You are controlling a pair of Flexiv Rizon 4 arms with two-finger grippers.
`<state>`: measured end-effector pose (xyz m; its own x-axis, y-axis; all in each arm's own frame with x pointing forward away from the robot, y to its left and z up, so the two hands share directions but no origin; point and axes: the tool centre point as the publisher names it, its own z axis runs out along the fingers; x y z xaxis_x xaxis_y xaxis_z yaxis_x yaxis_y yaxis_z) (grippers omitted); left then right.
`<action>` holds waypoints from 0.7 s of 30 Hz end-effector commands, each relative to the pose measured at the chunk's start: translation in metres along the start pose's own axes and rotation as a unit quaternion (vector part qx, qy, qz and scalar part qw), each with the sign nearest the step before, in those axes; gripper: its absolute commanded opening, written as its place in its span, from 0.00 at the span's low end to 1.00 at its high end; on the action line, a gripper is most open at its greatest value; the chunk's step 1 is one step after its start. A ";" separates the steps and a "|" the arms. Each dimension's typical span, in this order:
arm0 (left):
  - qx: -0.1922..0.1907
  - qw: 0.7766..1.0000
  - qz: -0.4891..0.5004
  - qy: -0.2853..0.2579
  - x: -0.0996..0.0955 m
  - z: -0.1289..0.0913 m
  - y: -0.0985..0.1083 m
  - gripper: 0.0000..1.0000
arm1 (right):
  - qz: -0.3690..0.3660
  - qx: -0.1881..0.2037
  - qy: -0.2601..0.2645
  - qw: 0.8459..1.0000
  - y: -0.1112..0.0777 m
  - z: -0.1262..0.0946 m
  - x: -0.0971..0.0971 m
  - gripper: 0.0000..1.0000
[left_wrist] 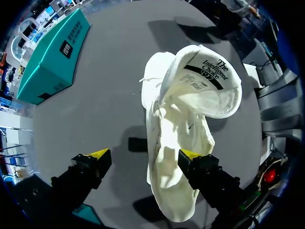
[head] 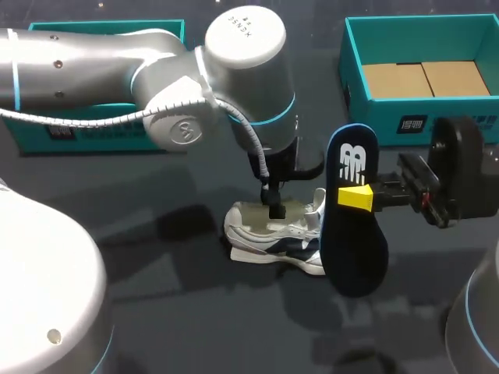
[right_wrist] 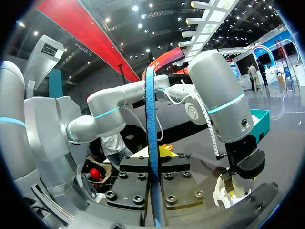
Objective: Take the shoe out of the shoebox, open the shoe tongue, remove and reinsert the insole, then place the shoe into the shoebox
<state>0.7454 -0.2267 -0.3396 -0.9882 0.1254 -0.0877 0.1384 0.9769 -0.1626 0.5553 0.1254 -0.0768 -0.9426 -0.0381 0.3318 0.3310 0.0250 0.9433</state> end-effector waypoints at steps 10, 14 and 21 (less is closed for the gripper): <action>-0.007 1.000 -0.012 0.026 -0.005 0.034 -0.004 0.69 | 0.000 0.000 -0.002 1.000 -0.001 0.001 0.002 0.00; -0.009 0.999 -0.010 0.035 0.000 0.040 -0.003 0.69 | 0.000 0.000 -0.002 1.000 -0.001 0.001 0.002 0.00; -0.011 0.999 -0.006 0.041 0.004 0.044 -0.007 0.55 | 0.000 0.000 -0.002 1.000 -0.001 0.001 0.002 0.00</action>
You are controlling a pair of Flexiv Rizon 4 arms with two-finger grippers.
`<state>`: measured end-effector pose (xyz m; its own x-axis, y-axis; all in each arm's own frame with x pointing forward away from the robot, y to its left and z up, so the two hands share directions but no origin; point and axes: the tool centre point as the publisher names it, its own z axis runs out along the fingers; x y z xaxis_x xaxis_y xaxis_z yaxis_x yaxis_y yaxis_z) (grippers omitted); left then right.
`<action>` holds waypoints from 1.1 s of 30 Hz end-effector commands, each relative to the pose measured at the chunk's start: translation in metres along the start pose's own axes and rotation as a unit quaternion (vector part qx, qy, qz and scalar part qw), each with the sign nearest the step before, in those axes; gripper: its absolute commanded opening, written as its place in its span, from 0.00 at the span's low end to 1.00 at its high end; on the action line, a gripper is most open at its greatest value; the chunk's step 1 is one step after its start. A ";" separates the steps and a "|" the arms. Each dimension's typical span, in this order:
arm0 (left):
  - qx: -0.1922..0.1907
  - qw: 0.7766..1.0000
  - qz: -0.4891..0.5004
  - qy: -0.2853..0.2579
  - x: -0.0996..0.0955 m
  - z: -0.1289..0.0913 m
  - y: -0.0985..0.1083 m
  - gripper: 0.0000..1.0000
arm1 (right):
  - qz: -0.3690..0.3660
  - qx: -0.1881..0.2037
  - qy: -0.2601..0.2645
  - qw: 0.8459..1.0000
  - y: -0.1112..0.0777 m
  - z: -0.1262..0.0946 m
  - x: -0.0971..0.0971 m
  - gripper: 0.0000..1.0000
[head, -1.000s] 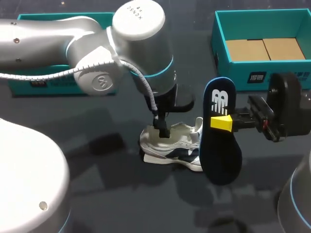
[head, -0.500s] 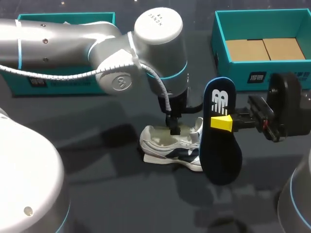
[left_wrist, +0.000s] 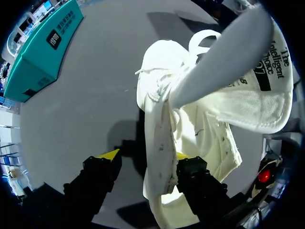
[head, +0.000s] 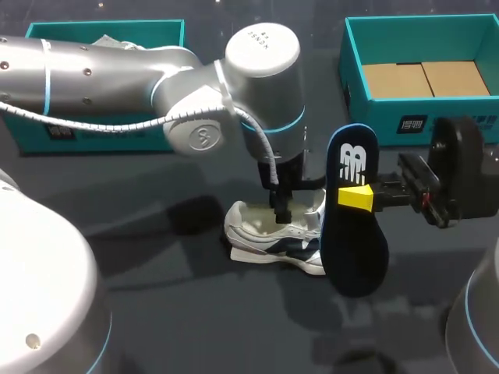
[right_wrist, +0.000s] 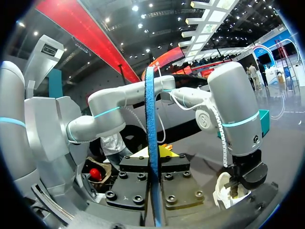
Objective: Take the shoe out of the shoebox, open the shoe tongue, remove and reinsert the insole, then place the shoe into the shoebox
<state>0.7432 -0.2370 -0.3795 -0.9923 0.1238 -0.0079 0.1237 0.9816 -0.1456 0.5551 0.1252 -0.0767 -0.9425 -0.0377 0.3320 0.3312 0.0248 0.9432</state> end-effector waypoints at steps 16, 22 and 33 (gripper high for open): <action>-0.012 1.000 0.010 0.017 0.009 0.015 0.000 0.00 | 0.000 0.000 -0.001 1.000 -0.001 0.001 0.001 0.00; -0.010 1.000 0.014 0.021 0.010 0.010 0.003 0.00 | 0.000 0.000 -0.001 1.000 -0.001 0.001 0.001 0.00; 0.020 0.994 0.081 0.074 0.020 -0.016 0.001 0.00 | 0.000 0.000 -0.001 1.000 -0.001 0.001 0.001 0.00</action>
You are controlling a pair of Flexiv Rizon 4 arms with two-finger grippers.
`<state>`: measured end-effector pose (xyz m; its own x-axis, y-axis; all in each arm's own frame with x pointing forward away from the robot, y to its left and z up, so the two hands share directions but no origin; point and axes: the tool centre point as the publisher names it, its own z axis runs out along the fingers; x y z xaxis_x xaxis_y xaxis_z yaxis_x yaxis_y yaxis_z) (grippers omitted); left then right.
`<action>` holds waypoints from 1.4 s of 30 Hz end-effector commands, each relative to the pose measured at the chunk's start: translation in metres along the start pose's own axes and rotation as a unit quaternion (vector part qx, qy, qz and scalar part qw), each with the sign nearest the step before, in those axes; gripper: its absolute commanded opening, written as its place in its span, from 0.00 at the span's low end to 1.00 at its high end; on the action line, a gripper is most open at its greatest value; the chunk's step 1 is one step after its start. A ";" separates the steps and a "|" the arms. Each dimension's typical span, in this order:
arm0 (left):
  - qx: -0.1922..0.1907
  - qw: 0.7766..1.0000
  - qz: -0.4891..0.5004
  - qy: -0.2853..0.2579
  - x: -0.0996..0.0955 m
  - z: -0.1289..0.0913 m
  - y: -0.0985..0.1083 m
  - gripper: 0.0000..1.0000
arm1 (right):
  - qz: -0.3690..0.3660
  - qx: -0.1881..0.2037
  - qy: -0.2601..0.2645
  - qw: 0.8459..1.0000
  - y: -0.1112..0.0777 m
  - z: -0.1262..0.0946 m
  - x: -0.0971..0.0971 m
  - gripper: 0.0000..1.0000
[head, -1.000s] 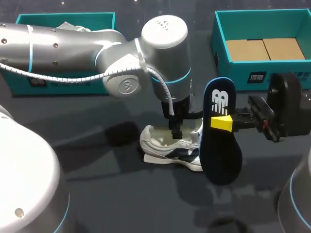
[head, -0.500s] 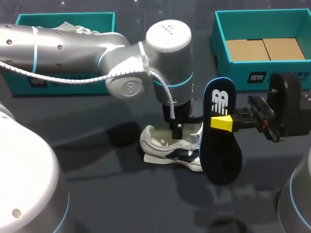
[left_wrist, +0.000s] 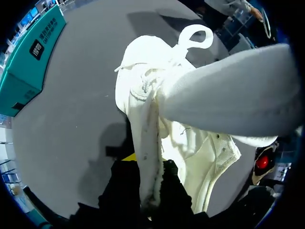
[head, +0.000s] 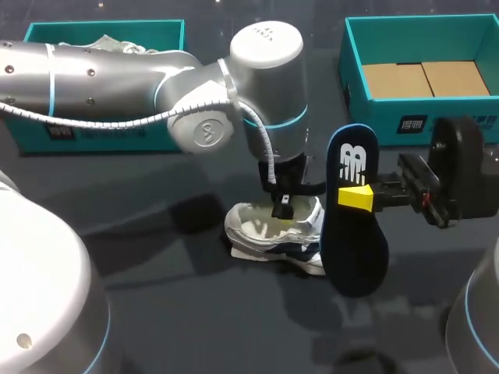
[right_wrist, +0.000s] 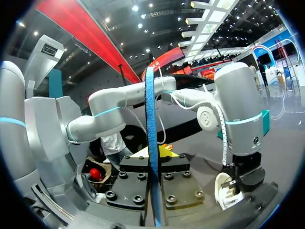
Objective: Take the shoe out of the shoebox, open the shoe tongue, remove and reinsert the insole, then place the shoe into the shoebox
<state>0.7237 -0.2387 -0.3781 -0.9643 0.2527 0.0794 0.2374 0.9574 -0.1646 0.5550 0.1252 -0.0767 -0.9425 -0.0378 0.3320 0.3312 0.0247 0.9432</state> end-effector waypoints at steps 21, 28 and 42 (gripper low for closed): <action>-0.004 0.963 0.268 0.038 0.015 -0.050 0.005 0.00 | 0.000 0.000 -0.001 1.000 -0.001 0.001 0.001 0.00; -0.002 0.923 0.384 0.038 0.011 -0.056 0.012 0.00 | 0.000 0.000 -0.001 1.000 -0.001 0.001 0.001 0.00; -0.030 0.864 0.503 0.009 0.022 -0.036 0.009 0.00 | 0.000 0.000 -0.001 1.000 -0.001 0.001 0.001 0.00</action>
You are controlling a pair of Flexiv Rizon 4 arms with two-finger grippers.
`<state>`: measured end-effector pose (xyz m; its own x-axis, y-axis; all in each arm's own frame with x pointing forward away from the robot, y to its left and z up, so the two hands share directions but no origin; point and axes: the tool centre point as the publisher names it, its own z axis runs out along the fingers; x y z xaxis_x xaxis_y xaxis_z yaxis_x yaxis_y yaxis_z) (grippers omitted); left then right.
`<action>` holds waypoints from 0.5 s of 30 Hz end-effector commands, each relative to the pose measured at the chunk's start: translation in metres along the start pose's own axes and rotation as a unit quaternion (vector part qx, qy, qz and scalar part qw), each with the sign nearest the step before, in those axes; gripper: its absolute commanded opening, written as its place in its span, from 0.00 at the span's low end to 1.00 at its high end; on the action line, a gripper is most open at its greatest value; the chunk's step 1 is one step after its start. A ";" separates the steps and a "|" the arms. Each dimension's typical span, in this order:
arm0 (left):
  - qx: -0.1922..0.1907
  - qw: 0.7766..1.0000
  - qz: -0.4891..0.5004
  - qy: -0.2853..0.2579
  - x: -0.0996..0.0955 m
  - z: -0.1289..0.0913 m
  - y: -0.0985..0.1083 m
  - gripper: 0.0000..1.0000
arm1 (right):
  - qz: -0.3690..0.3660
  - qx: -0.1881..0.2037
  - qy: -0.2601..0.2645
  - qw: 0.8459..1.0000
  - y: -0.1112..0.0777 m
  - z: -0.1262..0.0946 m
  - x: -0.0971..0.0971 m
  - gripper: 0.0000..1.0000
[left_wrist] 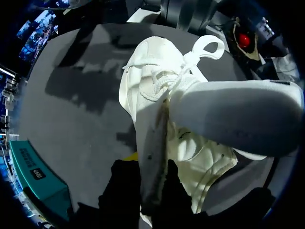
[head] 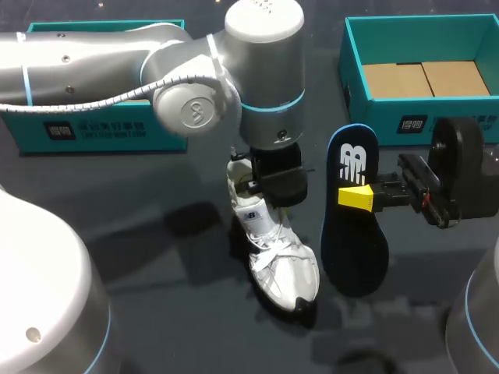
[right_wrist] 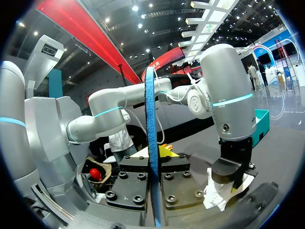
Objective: Take the shoe out of the shoebox, open the shoe tongue, remove and reinsert the insole, then place the shoe into the shoebox
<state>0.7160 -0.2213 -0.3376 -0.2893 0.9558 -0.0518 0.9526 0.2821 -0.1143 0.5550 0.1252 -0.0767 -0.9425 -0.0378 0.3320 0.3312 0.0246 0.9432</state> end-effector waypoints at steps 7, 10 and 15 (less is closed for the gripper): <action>0.003 0.997 0.071 0.000 0.006 0.009 -0.011 0.00 | 0.000 0.000 -0.001 1.000 -0.001 0.001 0.001 0.00; 0.005 0.996 0.086 0.000 0.005 0.009 -0.011 0.00 | 0.000 0.000 -0.001 1.000 -0.001 0.001 0.001 0.00; 0.013 0.994 0.111 0.006 0.006 0.011 -0.012 0.00 | 0.000 0.000 -0.001 1.000 -0.001 0.001 0.001 0.00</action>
<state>0.7002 -0.2198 -0.3474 -0.0748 0.9950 -0.0656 0.9902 0.0663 -0.1233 0.5550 0.1252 -0.0767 -0.9425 -0.0378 0.3320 0.3313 0.0246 0.9432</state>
